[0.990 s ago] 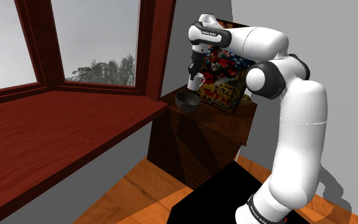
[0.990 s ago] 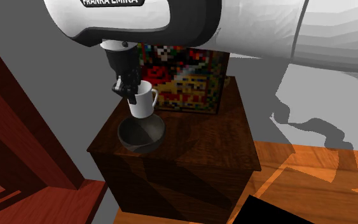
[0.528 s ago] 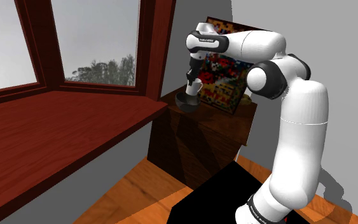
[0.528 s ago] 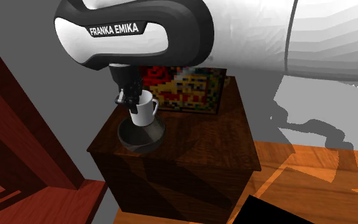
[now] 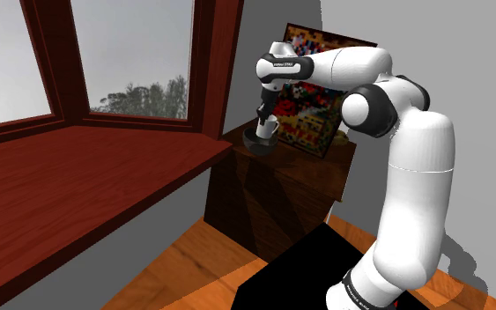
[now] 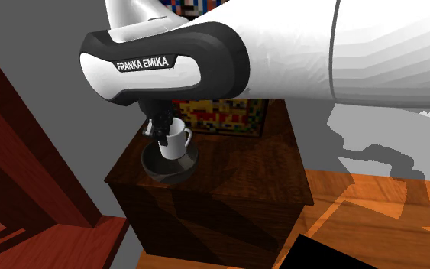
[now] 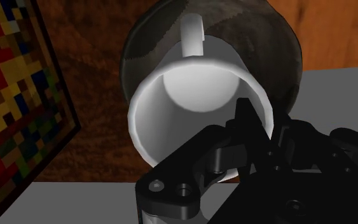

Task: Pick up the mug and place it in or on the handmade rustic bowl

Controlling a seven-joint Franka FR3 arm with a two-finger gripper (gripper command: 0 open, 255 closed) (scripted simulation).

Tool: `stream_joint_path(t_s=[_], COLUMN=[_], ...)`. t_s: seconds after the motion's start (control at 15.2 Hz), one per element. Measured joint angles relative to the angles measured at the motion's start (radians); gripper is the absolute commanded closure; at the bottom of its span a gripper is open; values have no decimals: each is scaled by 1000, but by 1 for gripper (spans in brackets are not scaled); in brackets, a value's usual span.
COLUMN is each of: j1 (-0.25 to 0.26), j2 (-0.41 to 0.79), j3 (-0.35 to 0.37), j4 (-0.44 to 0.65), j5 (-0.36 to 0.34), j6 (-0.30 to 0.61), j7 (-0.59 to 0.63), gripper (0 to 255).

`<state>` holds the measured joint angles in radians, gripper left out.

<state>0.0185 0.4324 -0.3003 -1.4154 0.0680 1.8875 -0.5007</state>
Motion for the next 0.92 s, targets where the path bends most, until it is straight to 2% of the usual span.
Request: stream_joint_path(t_s=[0.33,0.4,0.79,0.92], j1=[1,1,1,1], j2=[-2,-2,-2,-9], j3=[0,0,0,-1], j4=[-6,-7,-6,24], j5=[-1,-1,-1,-3], j6=[5,5,5,-31], j7=[0,1,1,1], gripper=[255,0,0,0])
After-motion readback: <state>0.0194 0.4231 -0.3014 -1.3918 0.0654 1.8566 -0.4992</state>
